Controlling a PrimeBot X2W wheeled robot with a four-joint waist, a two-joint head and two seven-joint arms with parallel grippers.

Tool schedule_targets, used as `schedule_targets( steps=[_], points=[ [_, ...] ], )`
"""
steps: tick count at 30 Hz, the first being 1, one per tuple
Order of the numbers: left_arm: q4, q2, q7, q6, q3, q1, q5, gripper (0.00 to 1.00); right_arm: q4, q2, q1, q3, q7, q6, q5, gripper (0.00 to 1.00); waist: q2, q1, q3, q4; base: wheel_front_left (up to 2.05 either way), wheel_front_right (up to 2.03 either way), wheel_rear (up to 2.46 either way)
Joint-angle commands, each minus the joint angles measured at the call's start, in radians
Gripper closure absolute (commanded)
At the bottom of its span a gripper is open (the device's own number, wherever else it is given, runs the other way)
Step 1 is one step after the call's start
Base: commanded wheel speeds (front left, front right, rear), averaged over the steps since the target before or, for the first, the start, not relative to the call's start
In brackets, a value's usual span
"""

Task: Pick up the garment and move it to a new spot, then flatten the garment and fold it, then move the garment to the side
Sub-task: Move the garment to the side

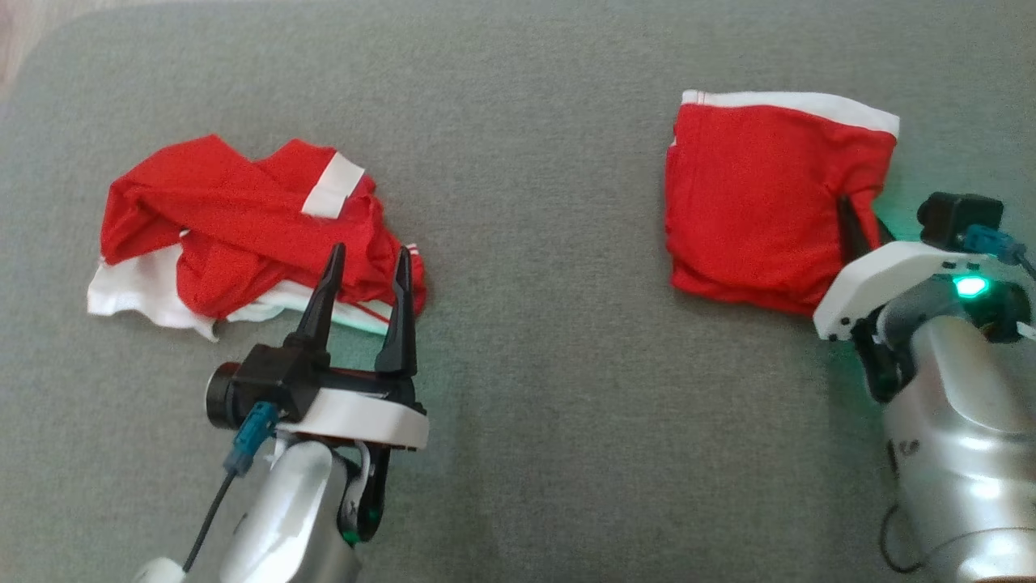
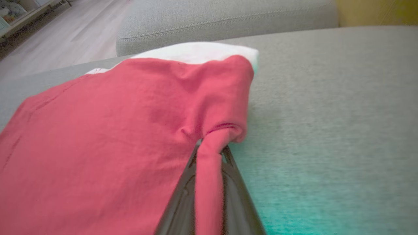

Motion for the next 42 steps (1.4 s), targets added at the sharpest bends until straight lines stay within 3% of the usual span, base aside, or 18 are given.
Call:
schedule_targets(
  steps=[1, 5, 12, 13, 17, 24, 32, 33, 34, 42],
  points=[
    [-0.028, 0.008, -0.005, -0.001, 0.038, -0.017, 0.008, 0.00, -0.021, -0.027, -0.010, 0.040, -0.007, -0.001, -0.016, 1.00, 0.0000, -0.0001, -0.017, -0.015, 0.00, 0.00, 0.00],
    [-0.031, 0.008, -0.005, 0.000, 0.044, -0.008, 0.007, 0.00, -0.037, -0.131, -0.017, 0.134, 0.032, -0.001, -0.035, 1.00, 0.0000, -0.0001, -0.036, -0.037, 0.00, 0.00, 0.00],
    [-0.046, 0.008, -0.005, 0.000, 0.036, -0.012, 0.001, 0.00, -0.076, -0.439, -0.010, 0.304, 0.078, -0.001, -0.029, 1.00, 0.0000, -0.0001, -0.017, -0.031, 0.00, 0.00, 0.00],
    [-0.047, 0.008, -0.005, -0.001, 0.035, -0.015, 0.002, 0.00, -0.070, -0.522, -0.008, 0.343, 0.077, -0.001, -0.033, 1.00, 0.0000, -0.0001, -0.002, -0.023, 0.00, 0.00, 0.00],
    [-0.047, 0.008, -0.005, -0.005, 0.034, -0.029, 0.005, 0.00, -0.040, -0.644, -0.026, 0.367, 0.053, -0.001, -0.035, 1.00, 0.0000, -0.0001, 0.027, -0.004, 0.00, 0.00, 0.00],
    [-0.047, 0.008, -0.005, -0.009, 0.037, -0.045, 0.006, 0.00, 0.017, -0.715, -0.077, 0.317, 0.036, -0.001, -0.095, 1.00, 0.0000, -0.0001, 0.062, 0.020, 0.00, 0.00, 0.00],
    [-0.049, 0.008, -0.005, -0.008, 0.039, -0.048, 0.009, 0.00, 0.076, -0.669, -0.108, 0.223, 0.014, -0.001, -0.162, 1.00, 0.0000, -0.0001, 0.073, 0.025, 0.00, 0.00, 0.00],
    [-0.048, 0.008, -0.005, -0.008, 0.039, -0.048, 0.010, 0.00, 0.080, -0.662, -0.112, 0.207, 0.012, -0.001, -0.172, 0.66, 0.0000, -0.0001, 0.072, 0.023, 0.00, 0.00, 0.00],
    [-0.046, 0.008, -0.005, -0.008, 0.040, -0.049, 0.011, 0.00, 0.082, -0.653, -0.116, 0.191, 0.008, -0.001, -0.182, 0.00, 0.0000, -0.0001, 0.069, 0.020, 0.00, 0.00, 0.00],
    [-0.038, 0.008, -0.005, -0.011, 0.050, -0.038, 0.015, 0.00, 0.055, -0.545, -0.127, 0.080, -0.038, -0.001, -0.228, 0.00, 0.0000, -0.0001, -0.001, -0.009, 0.00, 0.00, 0.00]
  ],
)
